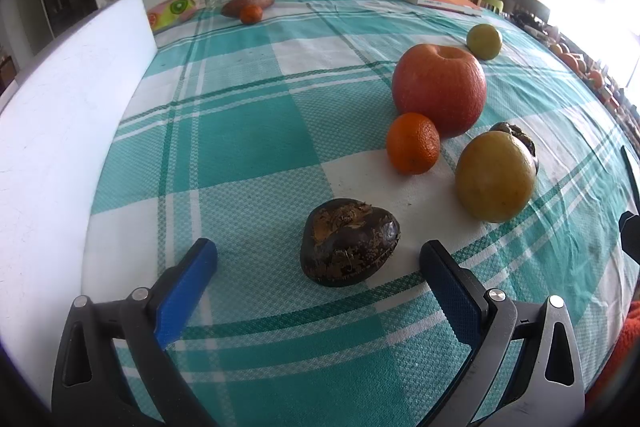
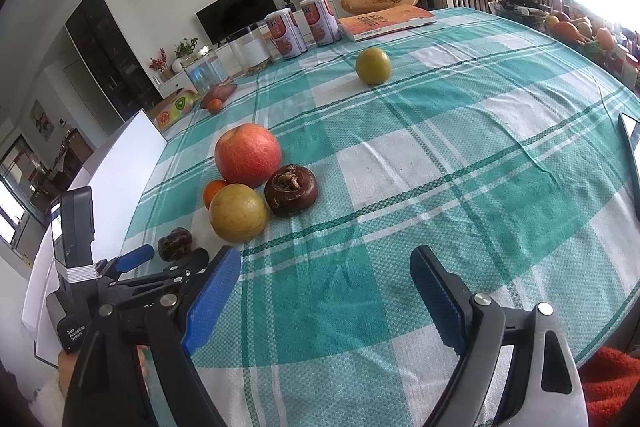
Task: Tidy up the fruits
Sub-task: 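Return both tools to the table and approach the remaining fruit, then grasp a water chestnut with the left tool while the right tool grasps the yellow fruit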
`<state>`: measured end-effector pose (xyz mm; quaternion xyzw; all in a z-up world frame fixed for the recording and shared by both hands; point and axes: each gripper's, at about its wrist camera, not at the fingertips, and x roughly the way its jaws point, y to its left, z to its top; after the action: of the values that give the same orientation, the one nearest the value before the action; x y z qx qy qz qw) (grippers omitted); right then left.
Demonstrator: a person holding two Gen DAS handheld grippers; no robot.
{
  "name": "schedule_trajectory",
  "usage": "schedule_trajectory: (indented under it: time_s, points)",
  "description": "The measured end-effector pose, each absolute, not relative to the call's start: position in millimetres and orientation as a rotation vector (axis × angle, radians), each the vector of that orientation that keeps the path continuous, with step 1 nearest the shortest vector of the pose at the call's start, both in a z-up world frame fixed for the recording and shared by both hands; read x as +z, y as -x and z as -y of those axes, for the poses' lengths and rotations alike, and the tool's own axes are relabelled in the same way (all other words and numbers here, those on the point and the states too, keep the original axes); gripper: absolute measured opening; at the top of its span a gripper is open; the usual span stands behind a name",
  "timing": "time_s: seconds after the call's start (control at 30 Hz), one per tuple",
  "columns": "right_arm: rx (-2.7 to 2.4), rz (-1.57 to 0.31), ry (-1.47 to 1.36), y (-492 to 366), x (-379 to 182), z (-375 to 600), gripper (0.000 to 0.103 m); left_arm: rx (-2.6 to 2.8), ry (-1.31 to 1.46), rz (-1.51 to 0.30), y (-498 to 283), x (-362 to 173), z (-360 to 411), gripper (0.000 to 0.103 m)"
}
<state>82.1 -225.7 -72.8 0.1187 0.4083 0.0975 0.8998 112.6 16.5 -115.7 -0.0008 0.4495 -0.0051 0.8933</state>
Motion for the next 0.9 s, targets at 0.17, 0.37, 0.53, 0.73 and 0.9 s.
schedule_trajectory:
  time_s: [0.17,0.37,0.53,0.73,0.9]
  points:
    - [0.204,-0.850,-0.243,-82.6,-73.6,224.9,0.087,-0.010,0.002,-0.932,-112.8,-115.7,-16.2,0.102]
    - [0.200,-0.849,-0.255,-82.6,-73.8,227.9,0.087,-0.062,0.028,-0.925,-110.4,-114.1,-18.9,0.102]
    - [0.200,-0.844,-0.258,-81.6,-73.1,227.8,0.087,-0.188,0.112,-0.912,-104.0,-107.7,-29.7,0.099]
    - [0.199,-0.851,-0.246,-81.8,-73.5,225.4,0.087,-0.219,0.074,-0.900,-108.5,-104.2,-22.4,0.072]
    - [0.203,-0.851,-0.255,-82.0,-73.5,226.6,0.087,-0.189,0.027,-0.890,-104.7,-104.5,-19.1,0.042]
